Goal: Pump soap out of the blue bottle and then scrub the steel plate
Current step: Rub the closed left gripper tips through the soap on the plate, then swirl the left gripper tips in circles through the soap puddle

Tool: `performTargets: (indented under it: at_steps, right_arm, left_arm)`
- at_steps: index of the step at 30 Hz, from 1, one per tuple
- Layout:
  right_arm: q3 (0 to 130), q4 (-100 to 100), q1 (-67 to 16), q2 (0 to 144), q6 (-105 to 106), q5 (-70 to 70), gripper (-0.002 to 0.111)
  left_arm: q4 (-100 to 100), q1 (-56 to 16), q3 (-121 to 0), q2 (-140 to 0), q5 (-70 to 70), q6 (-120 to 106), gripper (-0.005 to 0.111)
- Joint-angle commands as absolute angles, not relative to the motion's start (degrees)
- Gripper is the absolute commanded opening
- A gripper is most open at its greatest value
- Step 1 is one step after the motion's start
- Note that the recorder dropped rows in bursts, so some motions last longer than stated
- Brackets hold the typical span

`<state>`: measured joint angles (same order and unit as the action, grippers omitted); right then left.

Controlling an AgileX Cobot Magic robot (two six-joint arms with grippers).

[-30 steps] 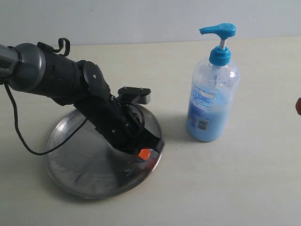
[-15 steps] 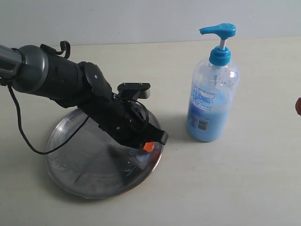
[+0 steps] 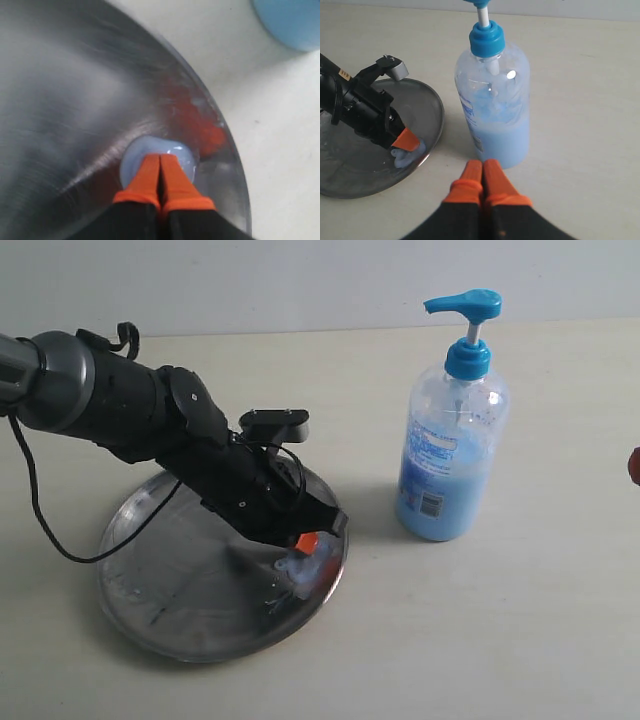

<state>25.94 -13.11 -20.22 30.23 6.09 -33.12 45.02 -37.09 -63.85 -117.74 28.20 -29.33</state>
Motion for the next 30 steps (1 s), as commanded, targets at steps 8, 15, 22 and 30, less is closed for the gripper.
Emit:
performTargets:
  at_steps: [8, 15, 22, 30]
  right_arm:
    - [26.17, -13.29, -20.04, 30.05, 6.45, -32.8, 0.0]
    - [26.17, -13.29, -20.04, 30.05, 6.45, -32.8, 0.0]
    - [26.17, -13.29, -20.04, 30.05, 6.45, -32.8, 0.0]
    - [26.17, -13.29, -20.04, 30.05, 6.45, -32.8, 0.0]
  left_arm:
    - [40.35, -33.23, -63.26, -118.5, 36.69, -29.59, 0.001]
    - [38.23, -33.13, -63.26, -118.5, 41.22, -29.59, 0.001]
    - [40.92, -33.25, -63.26, -118.5, 42.04, -29.59, 0.001]
    - [45.33, -33.25, -63.26, -118.5, 40.22, -29.8, 0.001]
